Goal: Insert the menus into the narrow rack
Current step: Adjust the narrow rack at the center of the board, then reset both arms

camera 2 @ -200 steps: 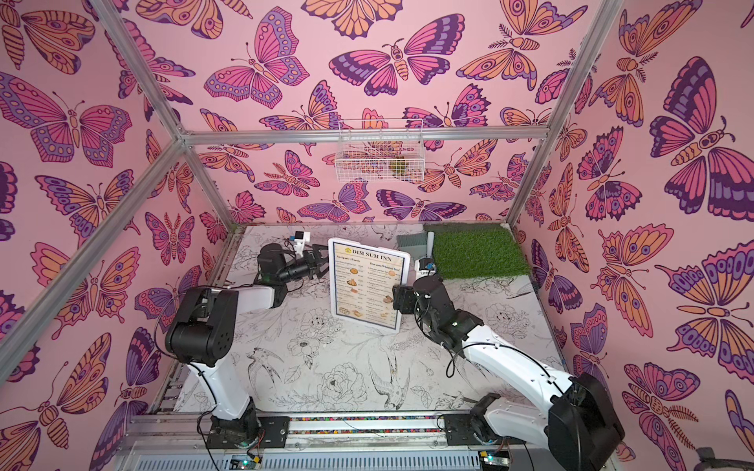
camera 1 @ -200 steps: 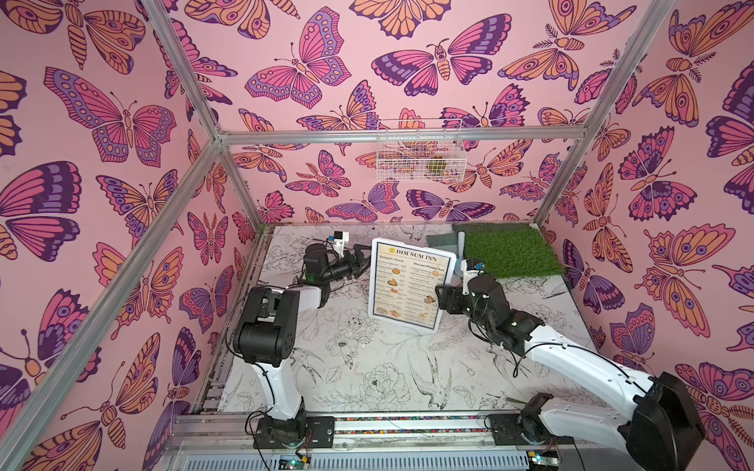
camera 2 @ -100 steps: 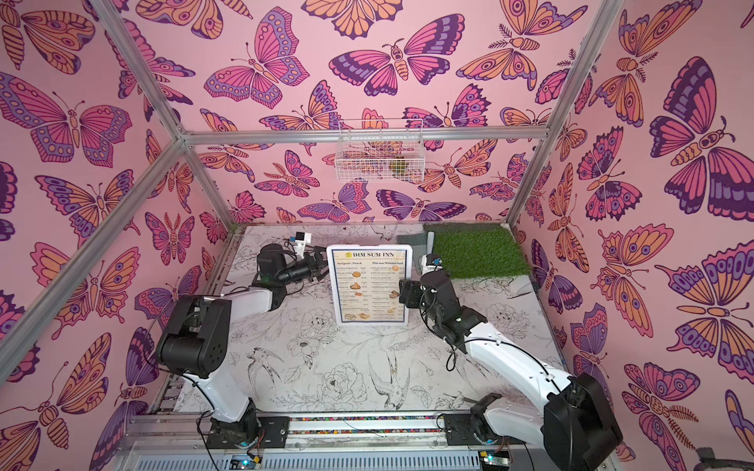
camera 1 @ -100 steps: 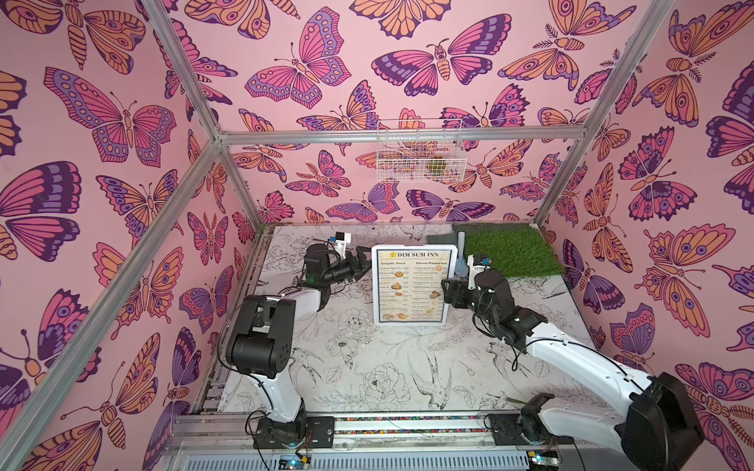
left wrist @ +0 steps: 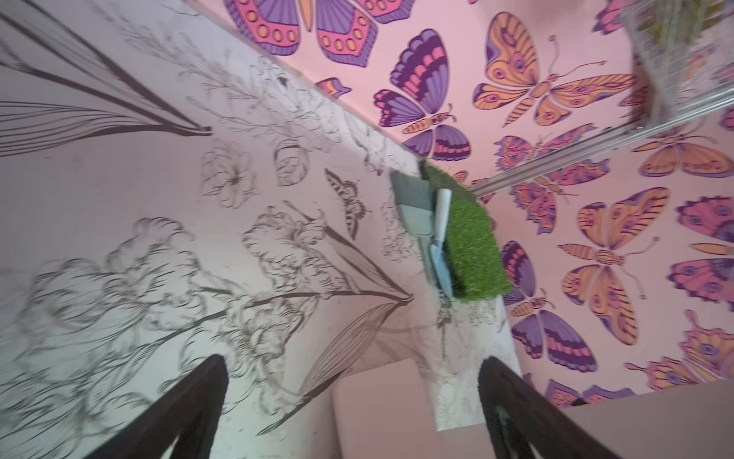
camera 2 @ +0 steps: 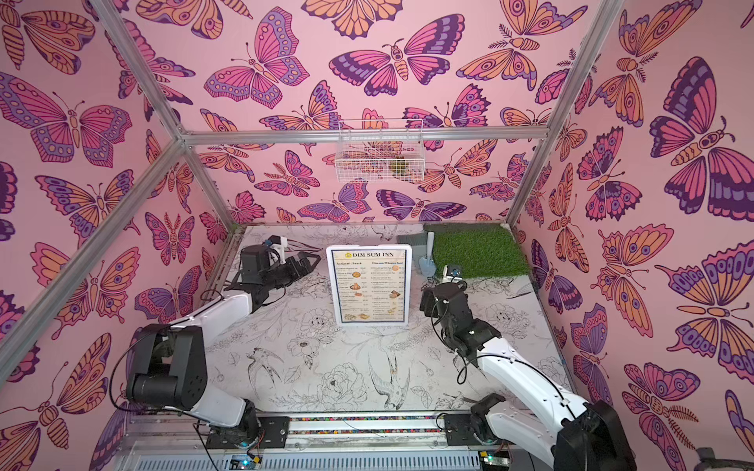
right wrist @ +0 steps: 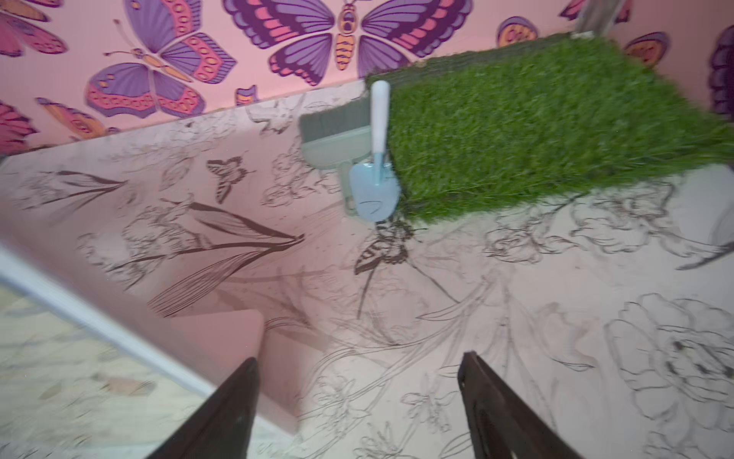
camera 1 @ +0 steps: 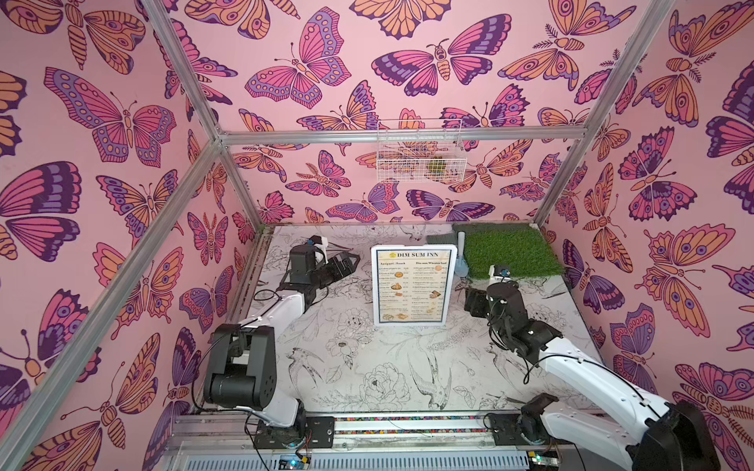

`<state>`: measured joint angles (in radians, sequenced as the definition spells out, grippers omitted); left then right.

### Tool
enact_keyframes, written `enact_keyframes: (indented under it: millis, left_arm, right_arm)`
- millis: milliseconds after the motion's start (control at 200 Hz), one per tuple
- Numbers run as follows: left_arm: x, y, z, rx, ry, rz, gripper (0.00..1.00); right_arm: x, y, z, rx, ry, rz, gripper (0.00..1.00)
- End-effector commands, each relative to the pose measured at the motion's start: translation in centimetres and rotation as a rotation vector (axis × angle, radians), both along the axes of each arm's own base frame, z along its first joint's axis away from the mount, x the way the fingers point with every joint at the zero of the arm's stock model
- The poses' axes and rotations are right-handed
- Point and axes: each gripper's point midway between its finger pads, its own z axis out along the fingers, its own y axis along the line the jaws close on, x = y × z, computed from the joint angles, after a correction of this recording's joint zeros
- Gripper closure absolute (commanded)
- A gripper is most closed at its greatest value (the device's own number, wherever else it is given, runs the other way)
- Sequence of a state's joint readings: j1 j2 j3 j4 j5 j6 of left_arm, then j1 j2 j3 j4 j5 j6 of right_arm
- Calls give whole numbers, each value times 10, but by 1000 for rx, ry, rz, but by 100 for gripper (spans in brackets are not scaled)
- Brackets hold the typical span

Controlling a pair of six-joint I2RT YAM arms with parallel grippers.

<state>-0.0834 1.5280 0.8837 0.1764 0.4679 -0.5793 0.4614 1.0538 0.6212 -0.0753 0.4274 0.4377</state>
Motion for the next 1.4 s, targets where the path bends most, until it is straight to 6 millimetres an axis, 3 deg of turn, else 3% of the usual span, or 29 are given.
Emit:
enact_keyframes:
  millis: [0,170,366,521,651,786,871,961,1031,1071,1147,1177,1197,1232,1392]
  left_arm:
    - [-13,31,-19,162,21,73,0]
    - [-19,63,-18,370,-28,148,0]
    - [-27,102,-27,564,-24,274,0]
    - [-36,128,-40,676,4,360,0]
    - [-35,138,-38,724,-11,393,0]
    - [-41,153,-64,826,-30,433,0]
    - [-42,153,-64,839,-79,427,0]
    - [-42,151,-43,803,-294,474,0]
    - [-47,158,-56,728,-284,481,0]
    - [-42,155,-47,721,-348,475,0]
    - [-43,150,-54,712,-332,430,0]
    - [-41,147,-54,706,-348,418,0]
    - [-39,145,-55,704,-357,407,0]
    - [-46,141,-73,705,-331,374,0]
    - [-44,138,-73,706,-348,345,0]
  right_arm:
    - [13,-40,10,-142,-37,-145,20]
    - [24,-86,32,-397,-169,-337,20]
    - [29,-118,-10,-425,-111,-389,20]
    - [30,-121,-32,-358,-176,-350,20]
    - [42,-122,-36,-316,-212,-318,21]
    - [57,-116,-50,-289,-201,-247,22]
    - [55,-112,-53,-267,-179,-208,22]
    - [56,-110,-67,-239,-173,-165,21]
    - [60,-108,-63,-243,-232,-160,21]
    - [57,-108,-67,-236,-166,-157,21]
    - [61,-110,-65,-239,-205,-169,20]
    - [61,-111,-64,-240,-222,-171,0]
    - [61,-111,-64,-239,-219,-170,1]
    - [60,-111,-65,-240,-203,-169,1]
    - [60,-111,-66,-235,-172,-166,1]
